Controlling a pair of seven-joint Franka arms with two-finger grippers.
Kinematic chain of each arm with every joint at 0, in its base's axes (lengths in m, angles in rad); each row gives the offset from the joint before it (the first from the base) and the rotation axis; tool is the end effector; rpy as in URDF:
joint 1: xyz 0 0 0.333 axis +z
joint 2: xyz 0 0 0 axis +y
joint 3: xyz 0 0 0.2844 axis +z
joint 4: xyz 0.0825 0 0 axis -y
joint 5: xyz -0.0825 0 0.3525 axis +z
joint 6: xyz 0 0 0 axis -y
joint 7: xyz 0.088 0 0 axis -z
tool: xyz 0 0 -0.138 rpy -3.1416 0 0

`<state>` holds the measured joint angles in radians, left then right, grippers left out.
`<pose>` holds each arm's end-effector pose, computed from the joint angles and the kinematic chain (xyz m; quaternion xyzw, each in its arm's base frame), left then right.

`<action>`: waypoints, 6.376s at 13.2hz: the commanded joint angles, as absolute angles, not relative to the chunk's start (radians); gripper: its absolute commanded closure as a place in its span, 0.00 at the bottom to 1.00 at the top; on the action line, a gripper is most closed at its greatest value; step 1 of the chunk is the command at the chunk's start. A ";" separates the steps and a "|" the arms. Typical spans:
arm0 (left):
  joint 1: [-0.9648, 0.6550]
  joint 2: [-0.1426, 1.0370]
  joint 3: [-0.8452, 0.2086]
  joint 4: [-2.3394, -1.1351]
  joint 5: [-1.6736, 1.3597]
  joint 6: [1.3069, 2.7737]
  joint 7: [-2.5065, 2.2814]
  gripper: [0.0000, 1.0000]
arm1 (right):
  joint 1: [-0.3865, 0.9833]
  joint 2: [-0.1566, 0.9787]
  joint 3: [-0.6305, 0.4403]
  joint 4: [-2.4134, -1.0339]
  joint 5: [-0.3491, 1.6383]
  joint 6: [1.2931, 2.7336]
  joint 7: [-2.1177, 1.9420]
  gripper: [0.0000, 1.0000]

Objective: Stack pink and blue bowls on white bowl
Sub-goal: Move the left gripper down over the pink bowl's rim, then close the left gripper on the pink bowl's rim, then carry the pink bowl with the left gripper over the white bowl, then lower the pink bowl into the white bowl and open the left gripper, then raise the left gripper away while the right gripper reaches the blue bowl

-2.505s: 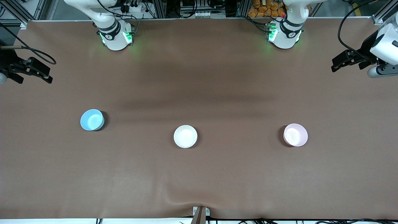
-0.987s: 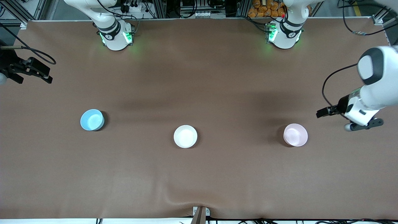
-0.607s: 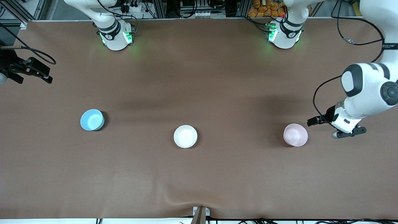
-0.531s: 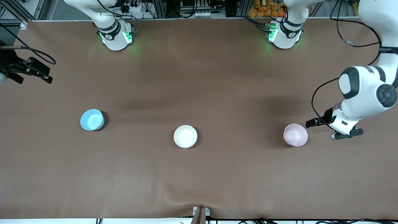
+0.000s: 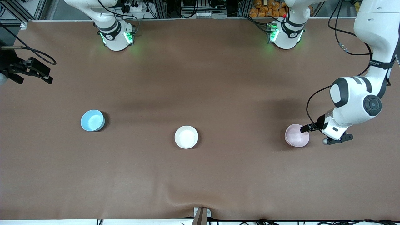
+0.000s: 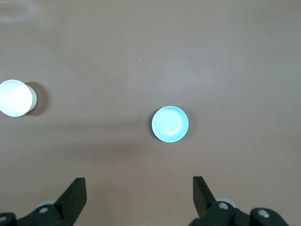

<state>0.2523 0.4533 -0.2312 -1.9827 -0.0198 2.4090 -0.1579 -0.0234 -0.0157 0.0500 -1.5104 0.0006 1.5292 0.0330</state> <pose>0.5758 0.0117 0.2042 0.9926 0.1074 -0.0118 0.0562 0.5158 0.0140 0.5928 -0.9998 0.0032 -0.0172 0.0004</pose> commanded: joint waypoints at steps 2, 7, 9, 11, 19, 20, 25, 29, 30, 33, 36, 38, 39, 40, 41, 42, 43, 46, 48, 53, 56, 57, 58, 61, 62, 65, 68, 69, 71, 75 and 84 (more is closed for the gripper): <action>0.258 0.497 -0.235 -1.988 -0.003 2.471 -0.144 0.00 | -0.040 -0.012 0.058 -1.503 0.014 1.528 0.025 0.00; 0.259 0.528 -0.233 -1.987 -0.003 2.494 -0.143 0.58 | -0.040 -0.012 0.058 -1.503 0.014 1.528 0.025 0.00; 0.259 0.535 -0.233 -1.985 -0.003 2.500 -0.144 0.86 | -0.040 -0.012 0.058 -1.503 0.014 1.528 0.025 0.00; 0.259 0.534 -0.233 -1.985 -0.003 2.500 -0.143 1.00 | -0.040 -0.012 0.058 -1.505 0.014 1.528 0.025 0.00; 0.250 0.416 -0.291 -1.985 -0.003 2.381 -0.164 1.00 | -0.040 -0.012 0.058 -1.503 0.014 1.528 0.025 0.00; 0.250 0.394 -0.304 -1.982 -0.011 2.364 -0.175 1.00 | -0.040 -0.012 0.058 -1.503 0.014 1.529 0.025 0.00; 0.245 0.365 -0.478 -1.915 -0.017 2.293 -0.484 1.00 | -0.040 -0.012 0.058 -1.503 0.014 1.529 0.025 0.00; 0.151 0.383 -0.563 -1.853 -0.017 2.284 -0.774 1.00 | -0.040 -0.012 0.058 -1.503 0.014 1.529 0.025 0.00; 0.111 0.397 -0.563 -1.830 -0.017 2.284 -0.845 1.00 | -0.040 -0.012 0.058 -1.503 0.014 1.529 0.025 0.00; -0.042 0.510 -0.561 -1.683 -0.017 2.286 -1.006 1.00 | -0.040 -0.012 0.058 -1.503 0.014 1.529 0.025 0.00; -0.167 0.653 -0.549 -1.541 -0.005 2.287 -1.144 1.00 | -0.040 -0.012 0.058 -1.505 0.014 1.529 0.025 0.00; -0.242 0.719 -0.503 -1.468 -0.006 2.290 -1.160 1.00 | -0.040 -0.012 0.058 -1.503 0.014 1.529 0.025 0.00; -0.289 0.747 -0.462 -1.436 -0.008 2.295 -1.160 1.00 | -0.040 -0.012 0.058 -1.505 0.014 1.529 0.025 0.00; -0.342 0.774 -0.418 -1.401 -0.009 2.298 -1.161 1.00 | -0.040 -0.012 0.058 -1.505 0.014 1.528 0.025 0.00; -0.388 0.799 -0.379 -1.378 -0.011 2.307 -1.161 1.00 | -0.040 -0.012 0.058 -1.505 0.014 1.528 0.025 0.00; -0.420 0.813 -0.350 -1.371 -0.011 2.339 -1.163 1.00 | -0.040 -0.012 0.058 -1.505 0.014 1.528 0.025 0.00; -0.439 0.824 -0.335 -1.371 -0.011 2.379 -1.161 1.00 | -0.040 -0.012 0.058 -1.505 0.014 1.528 0.025 0.00; -0.463 0.862 -0.331 -1.373 -0.009 2.512 -1.149 1.00 | -0.040 -0.012 0.058 -1.505 0.014 1.528 0.025 0.00; -0.476 0.883 -0.321 -1.370 -0.008 2.555 -1.146 1.00 | -0.040 -0.012 0.058 -1.505 0.014 1.528 0.025 0.00; -0.529 0.920 -0.269 -1.365 -0.009 2.597 -1.154 1.00 | -0.040 -0.012 0.058 -1.505 0.014 1.529 0.025 0.00; -0.535 0.931 -0.268 -1.358 -0.009 2.609 -1.161 0.89 | -0.040 -0.012 0.058 -1.505 0.014 1.529 0.025 0.00; -0.535 0.931 -0.267 -1.359 -0.011 2.609 -1.163 0.28 | -0.040 -0.012 0.058 -1.505 0.014 1.529 0.025 0.00; -0.535 0.927 -0.267 -1.359 -0.012 2.611 -1.167 0.00 | -0.040 -0.012 0.058 -1.505 0.014 1.529 0.025 0.00; -0.534 0.894 -0.268 -1.359 -0.009 2.597 -1.184 0.00 | -0.041 -0.012 0.058 -1.503 0.014 1.529 0.026 0.00; -0.532 0.870 -0.267 -1.359 -0.009 2.568 -1.190 0.00 | -0.041 -0.011 0.058 -1.503 0.014 1.529 0.025 0.00; -0.485 0.743 -0.255 -1.364 0.001 2.360 -1.193 0.00 | -0.051 0.035 0.052 -1.494 0.011 1.531 0.025 0.00; -0.382 0.554 -0.253 -1.381 0.005 2.067 -1.184 0.00 | -0.051 0.103 0.008 -1.489 -0.001 1.539 0.023 0.00; -0.352 0.499 -0.253 -1.381 0.014 1.977 -1.161 0.00 | -0.057 0.130 0.003 -1.491 -0.006 1.549 0.023 0.00; -0.290 0.401 -0.253 -1.382 0.038 1.809 -1.059 0.00 | -0.072 0.161 -0.012 -1.500 -0.003 1.560 0.021 0.00; -0.155 0.237 -0.259 -1.400 0.037 1.606 -0.932 0.00 | -0.161 0.207 -0.014 -1.662 0.008 1.722 -0.188 0.00; 0.104 -0.009 -0.261 -1.601 0.021 1.566 -0.525 0.00 | -0.210 0.341 -0.012 -1.931 0.014 2.106 -0.242 0.08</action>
<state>0.0746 0.0322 -0.2503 -1.5445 0.0217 1.5447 -0.5648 -0.1772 0.3418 -0.0250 -1.8617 0.0015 2.0170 -0.1883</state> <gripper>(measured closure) 0.000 0.018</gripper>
